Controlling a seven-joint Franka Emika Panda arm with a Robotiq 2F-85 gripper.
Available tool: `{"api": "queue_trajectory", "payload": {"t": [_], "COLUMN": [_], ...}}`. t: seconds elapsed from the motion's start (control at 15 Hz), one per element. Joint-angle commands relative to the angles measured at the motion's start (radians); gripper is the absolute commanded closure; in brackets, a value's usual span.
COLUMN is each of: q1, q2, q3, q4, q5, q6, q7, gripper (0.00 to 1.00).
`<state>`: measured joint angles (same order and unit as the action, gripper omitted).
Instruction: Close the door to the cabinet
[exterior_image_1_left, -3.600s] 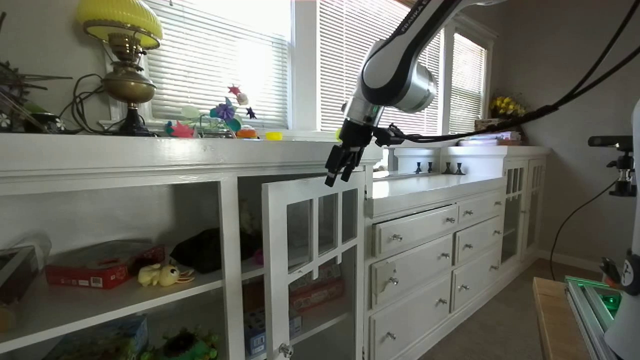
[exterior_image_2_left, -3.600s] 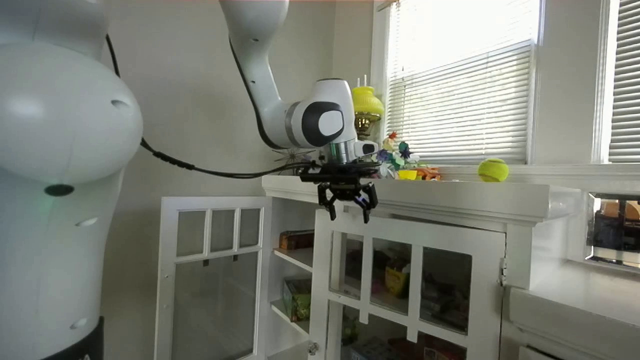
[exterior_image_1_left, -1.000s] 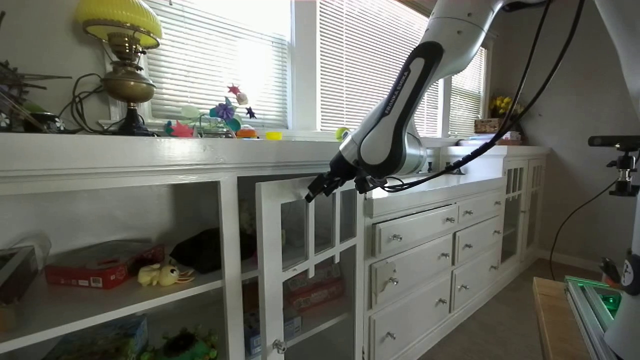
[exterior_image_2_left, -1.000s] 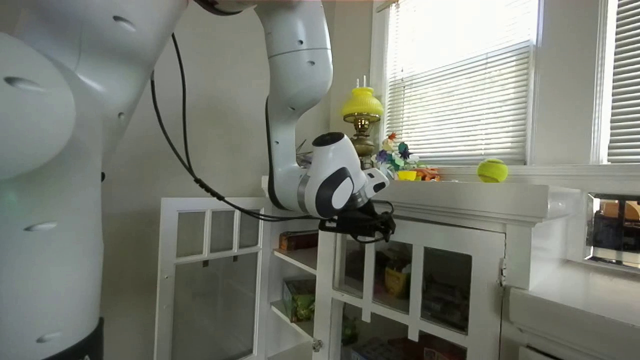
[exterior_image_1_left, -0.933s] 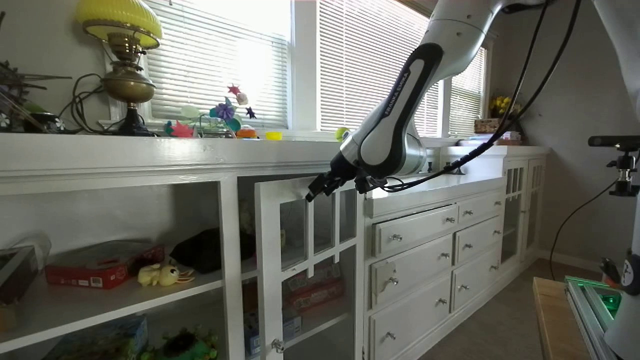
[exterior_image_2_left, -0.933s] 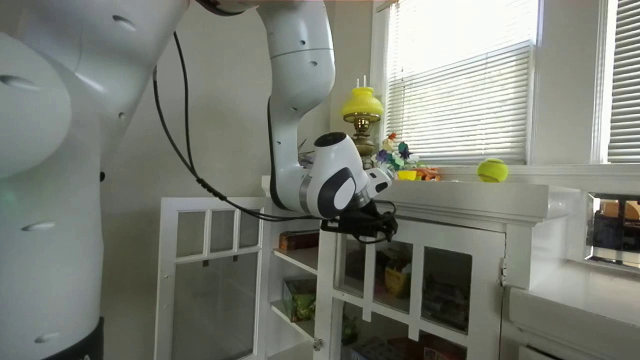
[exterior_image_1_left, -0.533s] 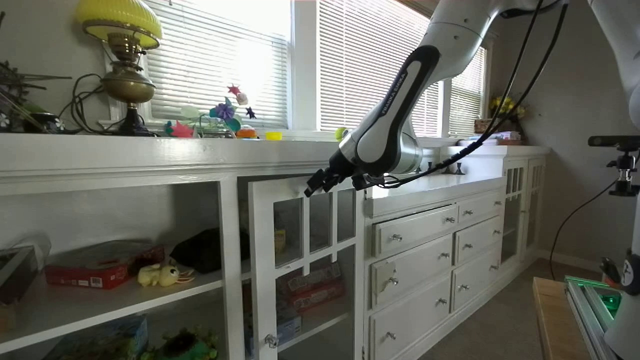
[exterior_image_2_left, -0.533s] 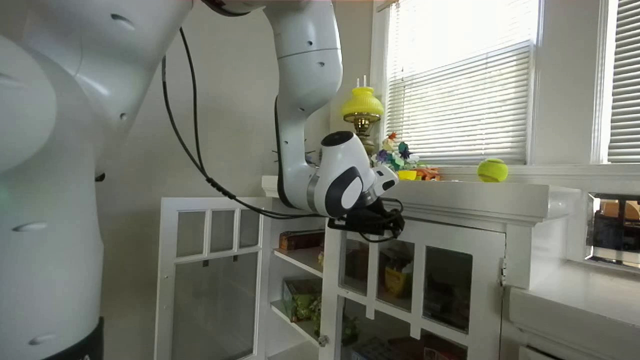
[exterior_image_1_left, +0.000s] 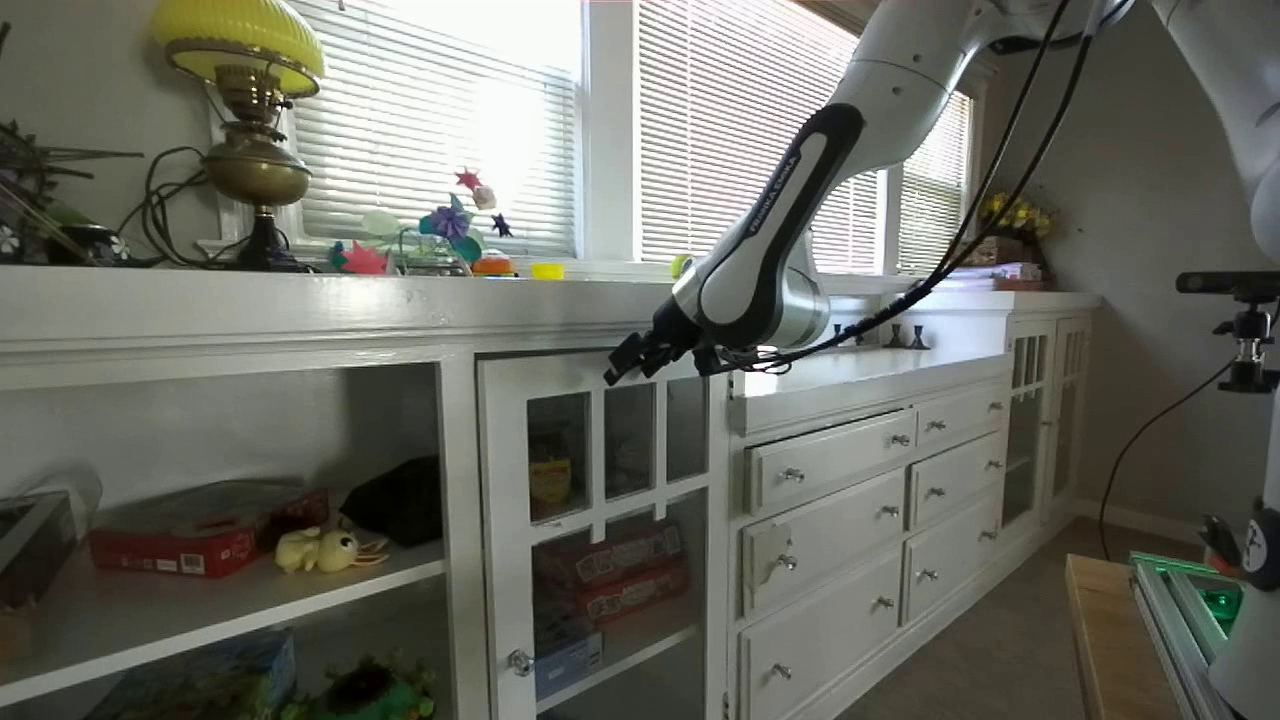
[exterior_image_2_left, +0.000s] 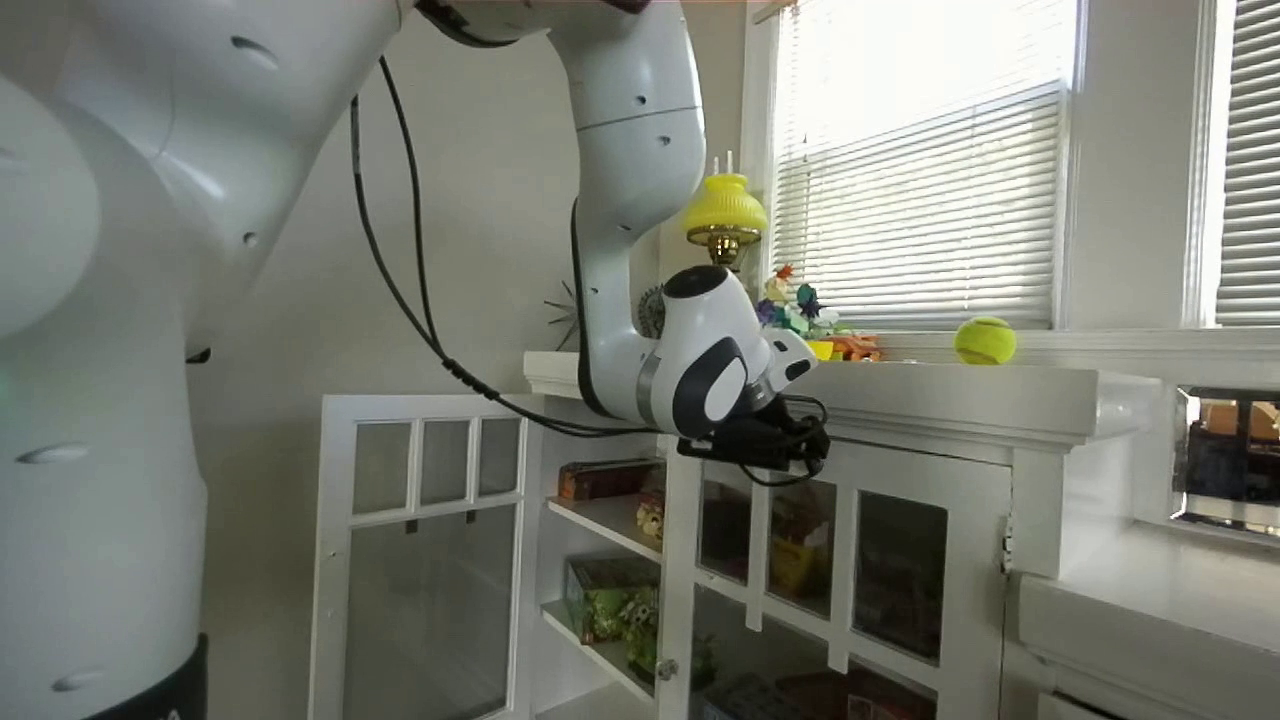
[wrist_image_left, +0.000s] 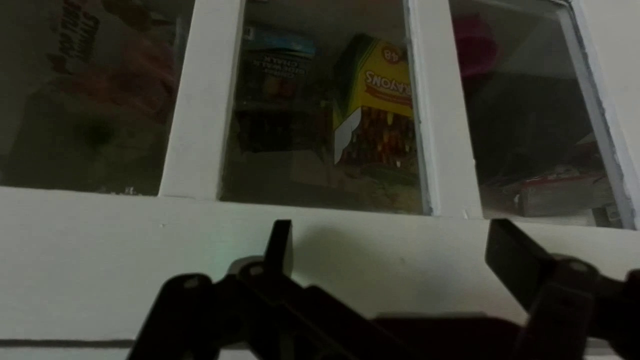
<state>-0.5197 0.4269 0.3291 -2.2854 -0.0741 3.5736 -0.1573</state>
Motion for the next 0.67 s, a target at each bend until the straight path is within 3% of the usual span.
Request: {"api": "queue_trajectory", "payload": {"t": [0.0,0.33,0.6], "q1": [-0.027,-0.042,-0.081], "q2": [0.058,0.074,0.015], "q3": [0.014,0.026,0.086], "q4": [0.069,0.079,-0.017], "q5": [-0.014,-0.024,-0.029], "q6": [0.026,0.032,-0.029], "q7": [0.019,0.019,0.065], "gripper": [0.0,0.0,0.0]}}
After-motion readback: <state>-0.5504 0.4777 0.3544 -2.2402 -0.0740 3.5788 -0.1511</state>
